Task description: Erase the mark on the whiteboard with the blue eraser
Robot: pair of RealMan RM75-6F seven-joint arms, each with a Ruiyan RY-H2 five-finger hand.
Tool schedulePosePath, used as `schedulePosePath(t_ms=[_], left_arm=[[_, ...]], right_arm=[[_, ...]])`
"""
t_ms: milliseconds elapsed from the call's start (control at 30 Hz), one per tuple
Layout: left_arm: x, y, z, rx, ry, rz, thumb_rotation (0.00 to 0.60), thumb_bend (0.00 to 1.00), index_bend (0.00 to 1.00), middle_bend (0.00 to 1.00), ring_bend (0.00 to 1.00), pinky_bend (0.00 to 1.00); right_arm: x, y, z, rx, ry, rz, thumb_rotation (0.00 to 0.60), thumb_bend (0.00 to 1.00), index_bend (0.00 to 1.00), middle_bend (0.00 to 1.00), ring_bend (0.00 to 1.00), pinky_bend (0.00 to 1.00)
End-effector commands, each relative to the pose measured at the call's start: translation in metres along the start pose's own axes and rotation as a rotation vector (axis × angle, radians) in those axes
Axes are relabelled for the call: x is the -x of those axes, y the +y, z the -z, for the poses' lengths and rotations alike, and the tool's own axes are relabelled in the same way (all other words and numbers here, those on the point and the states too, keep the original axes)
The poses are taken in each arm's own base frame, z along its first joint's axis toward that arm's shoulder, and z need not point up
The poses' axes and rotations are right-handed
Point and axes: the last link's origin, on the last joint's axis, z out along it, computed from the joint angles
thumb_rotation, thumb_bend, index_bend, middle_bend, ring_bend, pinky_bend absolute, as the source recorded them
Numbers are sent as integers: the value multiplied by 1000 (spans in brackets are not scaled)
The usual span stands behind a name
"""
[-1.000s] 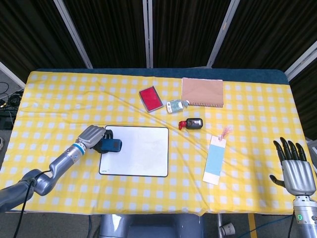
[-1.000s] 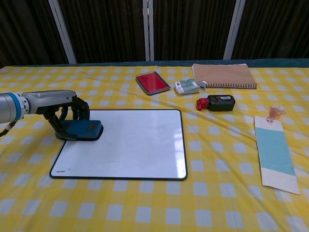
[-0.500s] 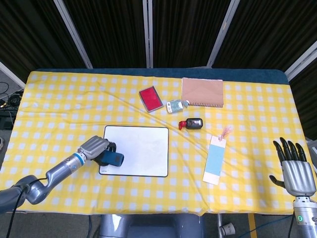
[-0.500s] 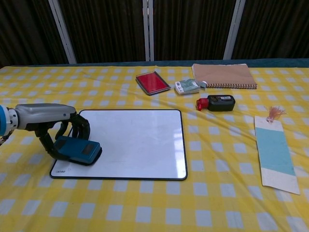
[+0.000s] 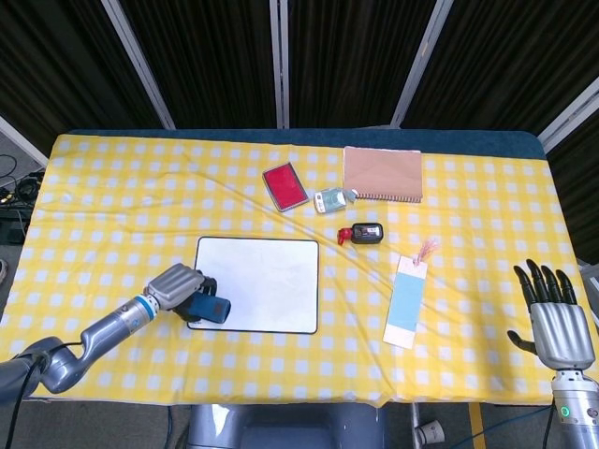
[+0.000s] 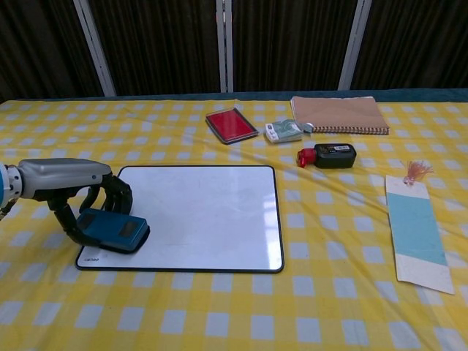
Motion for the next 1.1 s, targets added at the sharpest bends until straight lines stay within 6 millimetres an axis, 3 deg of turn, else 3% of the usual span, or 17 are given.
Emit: schedulePosePath(t_ms=[33, 433, 633, 833, 1100], left_arm=[[-10, -5, -17, -42, 19, 21, 600, 237, 614, 428, 379, 533], [-37, -11, -41, -116, 78, 70, 600, 237, 614, 428, 379, 533], [-55, -12, -24, -94, 145, 89, 600, 237, 614, 428, 379, 533], [-68, -35, -5, -155, 187, 91, 600, 237, 614, 428, 379, 533], [-48, -78, 15, -289, 152, 117, 600, 221, 604, 427, 378, 529]], right_arm=[[0, 0, 0, 1, 0, 1, 600, 0, 0, 0, 0, 0], [-2, 3, 1, 9, 5, -5, 600, 0, 0, 0, 0, 0], [-2, 2, 2, 4, 5, -8, 600, 0, 0, 0, 0, 0], [-4, 0, 3, -8, 10, -15, 600, 0, 0, 0, 0, 0], [-3, -6, 3, -26, 5, -15, 600, 0, 0, 0, 0, 0]])
